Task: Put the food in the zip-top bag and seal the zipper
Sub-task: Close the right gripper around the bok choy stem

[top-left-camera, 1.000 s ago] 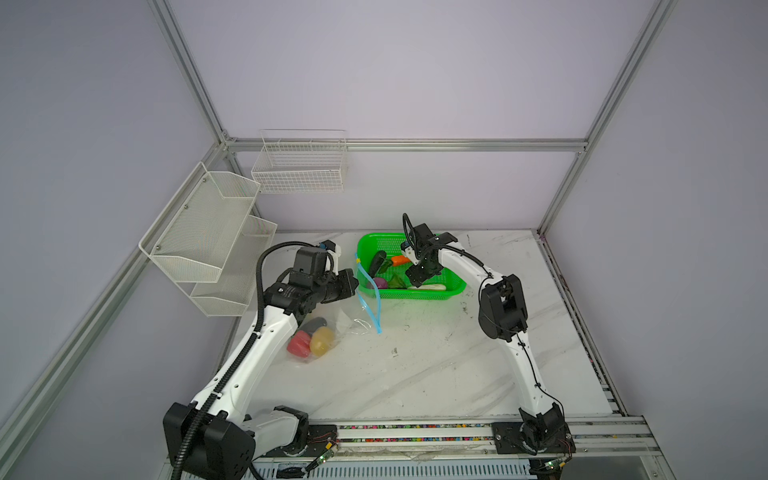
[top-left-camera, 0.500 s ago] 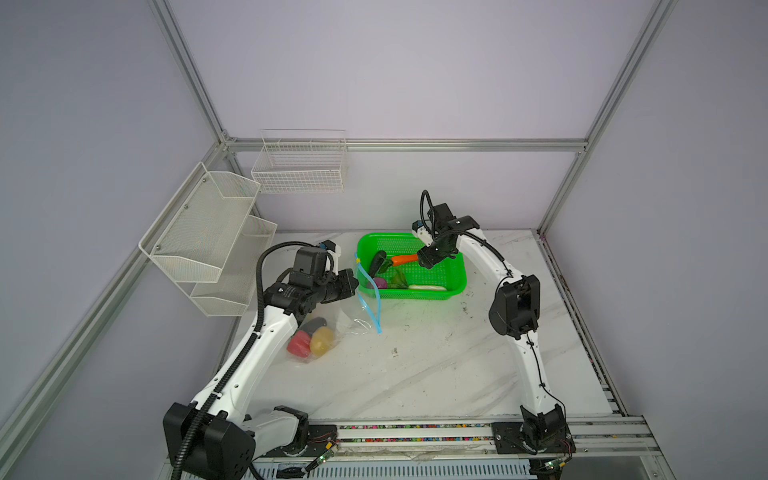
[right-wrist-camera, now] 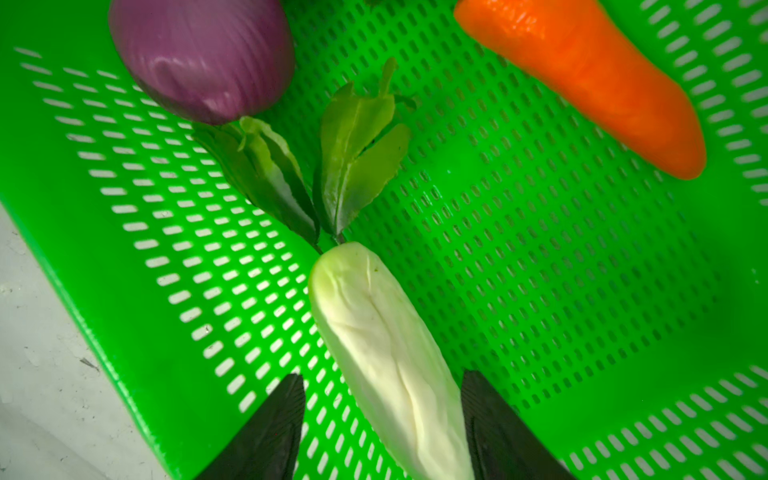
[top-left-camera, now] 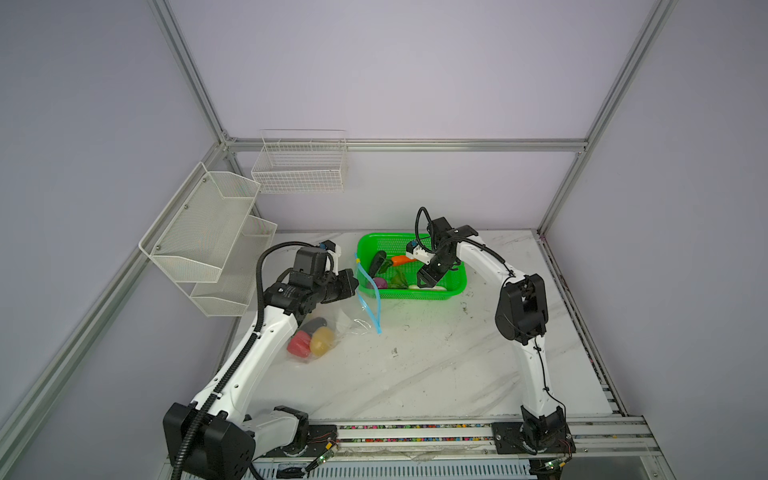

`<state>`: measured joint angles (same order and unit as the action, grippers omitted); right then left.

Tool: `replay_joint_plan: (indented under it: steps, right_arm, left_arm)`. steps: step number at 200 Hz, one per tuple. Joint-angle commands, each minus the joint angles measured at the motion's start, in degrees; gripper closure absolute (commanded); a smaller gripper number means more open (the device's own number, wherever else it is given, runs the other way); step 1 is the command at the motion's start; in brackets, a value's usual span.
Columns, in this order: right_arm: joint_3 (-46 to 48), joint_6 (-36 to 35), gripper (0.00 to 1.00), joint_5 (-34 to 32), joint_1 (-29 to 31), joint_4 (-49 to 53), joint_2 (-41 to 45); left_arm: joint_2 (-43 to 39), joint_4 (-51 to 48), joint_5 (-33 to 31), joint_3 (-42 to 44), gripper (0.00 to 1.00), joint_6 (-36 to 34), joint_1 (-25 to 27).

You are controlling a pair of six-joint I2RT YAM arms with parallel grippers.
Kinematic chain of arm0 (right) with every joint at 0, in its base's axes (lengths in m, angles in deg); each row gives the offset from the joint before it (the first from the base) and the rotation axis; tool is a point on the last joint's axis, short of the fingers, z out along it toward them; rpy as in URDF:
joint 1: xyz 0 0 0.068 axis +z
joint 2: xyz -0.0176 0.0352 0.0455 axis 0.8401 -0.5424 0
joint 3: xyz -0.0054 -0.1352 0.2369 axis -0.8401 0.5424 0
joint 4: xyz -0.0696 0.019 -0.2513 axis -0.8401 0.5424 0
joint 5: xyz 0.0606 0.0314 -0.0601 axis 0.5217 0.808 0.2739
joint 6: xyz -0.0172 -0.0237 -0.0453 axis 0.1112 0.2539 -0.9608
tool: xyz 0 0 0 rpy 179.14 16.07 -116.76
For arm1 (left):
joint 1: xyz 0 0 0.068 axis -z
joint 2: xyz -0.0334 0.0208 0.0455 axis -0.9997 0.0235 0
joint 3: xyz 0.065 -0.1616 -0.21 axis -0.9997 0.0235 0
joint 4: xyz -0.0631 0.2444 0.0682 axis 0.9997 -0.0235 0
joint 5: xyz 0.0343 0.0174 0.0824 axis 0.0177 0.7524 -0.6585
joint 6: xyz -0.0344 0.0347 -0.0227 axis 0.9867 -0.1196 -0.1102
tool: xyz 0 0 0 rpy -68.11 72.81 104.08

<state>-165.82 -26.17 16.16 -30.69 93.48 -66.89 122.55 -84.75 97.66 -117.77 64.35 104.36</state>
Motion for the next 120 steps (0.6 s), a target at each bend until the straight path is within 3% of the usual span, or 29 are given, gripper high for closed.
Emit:
replay_joint_plan:
  steps: [1,75,120]
  right_arm:
    - [-0.8,-1.9,0.35,-1.5,1.7,0.5,-1.6]
    - [-2.8,-1.2,0.26,-7.1,2.9,-0.1,-6.0]
    - [-5.4,-0.7,0.27,-8.7,3.3,0.6,-8.2]
  left_arm:
    - [-1.6,0.7,0.5,-0.6,1.0,-0.5,-0.6]
    - [-2.0,0.2,0.3,-0.5,1.0,-0.6,-0.5]
    - [-1.7,0.3,0.2,-0.6,1.0,-0.5,-0.5]
